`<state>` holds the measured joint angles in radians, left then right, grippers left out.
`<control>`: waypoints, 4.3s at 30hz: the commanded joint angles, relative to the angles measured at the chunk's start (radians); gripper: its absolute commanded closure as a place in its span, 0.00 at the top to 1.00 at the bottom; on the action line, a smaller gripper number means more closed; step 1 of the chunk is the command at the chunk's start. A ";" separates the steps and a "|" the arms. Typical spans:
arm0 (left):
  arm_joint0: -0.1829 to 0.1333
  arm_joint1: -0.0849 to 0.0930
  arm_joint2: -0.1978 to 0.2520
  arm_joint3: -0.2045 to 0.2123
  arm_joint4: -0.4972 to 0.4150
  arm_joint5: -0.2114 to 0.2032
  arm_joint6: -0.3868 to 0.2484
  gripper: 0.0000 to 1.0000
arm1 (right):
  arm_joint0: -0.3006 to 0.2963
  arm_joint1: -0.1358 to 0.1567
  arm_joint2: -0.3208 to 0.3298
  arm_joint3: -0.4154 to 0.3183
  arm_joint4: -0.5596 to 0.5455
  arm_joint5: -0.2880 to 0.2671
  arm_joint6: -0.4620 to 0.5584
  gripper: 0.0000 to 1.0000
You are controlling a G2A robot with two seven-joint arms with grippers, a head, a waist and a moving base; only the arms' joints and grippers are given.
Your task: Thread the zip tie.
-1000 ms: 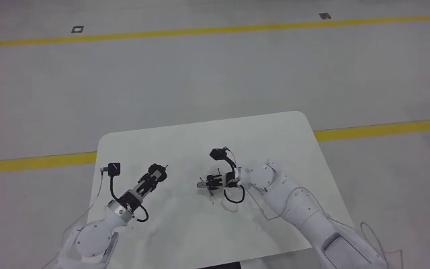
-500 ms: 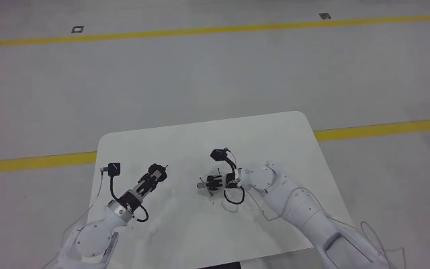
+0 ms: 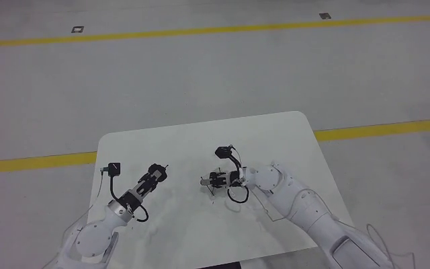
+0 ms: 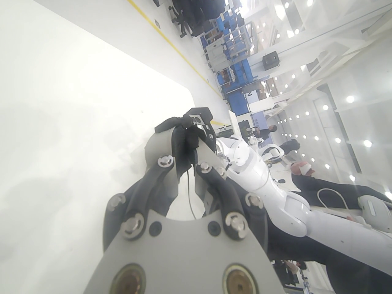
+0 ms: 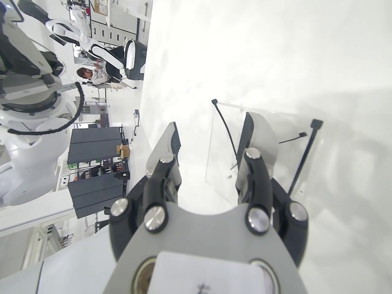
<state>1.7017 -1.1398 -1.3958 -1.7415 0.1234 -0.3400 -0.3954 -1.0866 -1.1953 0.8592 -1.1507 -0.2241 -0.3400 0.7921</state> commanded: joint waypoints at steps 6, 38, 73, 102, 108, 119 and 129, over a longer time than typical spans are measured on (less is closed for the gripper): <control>0.000 0.000 0.000 0.000 0.000 0.000 0.000 0.00 | -0.007 0.021 0.009 -0.033 -0.001 0.000 0.020 0.30; 0.000 0.000 0.000 0.000 0.000 0.000 0.000 0.00 | 0.061 0.022 -0.106 0.040 -0.004 0.000 -0.028 0.22; 0.000 0.000 0.000 0.000 0.000 0.000 0.000 0.00 | 0.076 0.061 -0.084 -0.108 -0.189 0.070 0.087 0.21; 0.000 0.000 0.000 0.000 0.000 0.000 0.000 0.00 | 0.106 0.015 -0.134 -0.029 -0.214 0.084 0.027 0.21; 0.000 0.000 0.000 0.000 0.000 0.000 0.000 0.00 | 0.109 0.007 -0.142 -0.012 -0.216 0.090 0.027 0.20; 0.000 0.000 0.000 0.000 0.000 0.000 0.000 0.00 | 0.117 -0.007 -0.150 0.018 -0.219 0.095 0.022 0.19; 0.000 0.000 0.000 0.000 0.000 0.000 0.000 0.00 | 0.114 -0.014 -0.147 0.029 -0.217 0.091 0.023 0.11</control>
<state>1.7017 -1.1398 -1.3958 -1.7415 0.1234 -0.3400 -0.3954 -0.9724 -1.2087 0.7124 -1.1226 -0.4425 -0.2486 0.8143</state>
